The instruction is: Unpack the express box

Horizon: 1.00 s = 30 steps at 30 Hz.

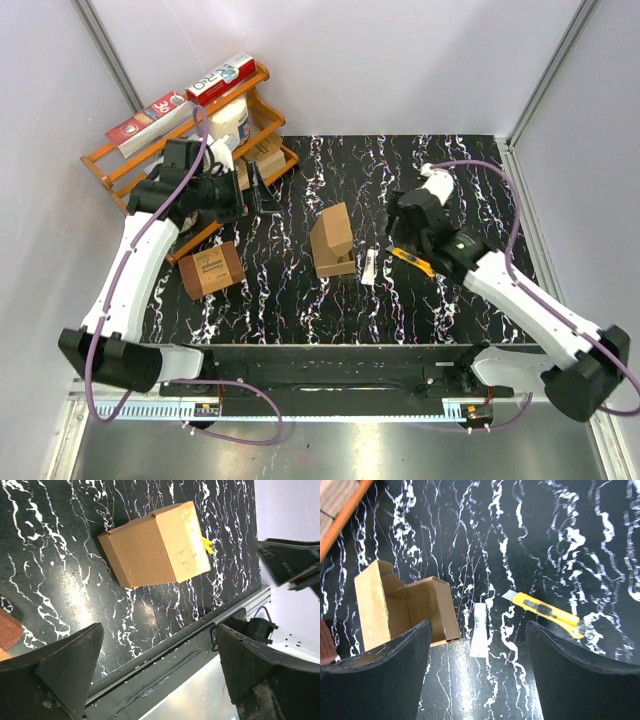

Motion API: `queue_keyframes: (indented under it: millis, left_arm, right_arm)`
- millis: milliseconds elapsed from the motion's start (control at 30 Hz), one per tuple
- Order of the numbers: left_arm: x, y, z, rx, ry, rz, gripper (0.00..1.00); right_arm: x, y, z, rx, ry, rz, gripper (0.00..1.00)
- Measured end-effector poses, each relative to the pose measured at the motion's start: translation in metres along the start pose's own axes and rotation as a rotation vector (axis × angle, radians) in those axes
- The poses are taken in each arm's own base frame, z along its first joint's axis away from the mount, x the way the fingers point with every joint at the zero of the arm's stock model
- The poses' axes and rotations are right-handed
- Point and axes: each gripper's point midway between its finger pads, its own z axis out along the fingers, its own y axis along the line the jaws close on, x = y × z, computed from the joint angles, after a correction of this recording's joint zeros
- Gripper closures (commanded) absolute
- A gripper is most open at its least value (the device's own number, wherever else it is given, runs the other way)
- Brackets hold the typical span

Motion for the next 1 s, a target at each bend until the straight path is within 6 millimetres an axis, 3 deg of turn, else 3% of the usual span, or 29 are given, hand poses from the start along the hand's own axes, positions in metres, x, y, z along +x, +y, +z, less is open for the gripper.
queue_keyframes:
  millis: [200, 533, 700, 833, 1000]
  left_arm:
    - [0.014, 0.009, -0.029, -0.084, -0.122, 0.042, 0.01]
    - [0.02, 0.035, -0.067, -0.259, -0.326, 0.055, 0.01]
    - [0.02, 0.038, -0.08, -0.282, -0.397, 0.084, 0.01]
    - [0.019, 0.036, -0.089, -0.286, -0.442, 0.104, 0.01]
    - [0.018, 0.037, -0.091, -0.296, -0.455, 0.114, 0.01]
  right_arm:
    - [-0.037, -0.032, -0.055, 0.026, -0.141, 0.093, 0.2]
    - [-0.061, -0.09, -0.125, 0.103, -0.286, 0.198, 0.18]
    - [-0.079, -0.107, -0.16, 0.081, -0.375, 0.257, 0.2]
    - [-0.089, -0.117, -0.175, 0.081, -0.426, 0.284, 0.21]
    - [-0.089, -0.123, -0.18, 0.094, -0.44, 0.281, 0.21]
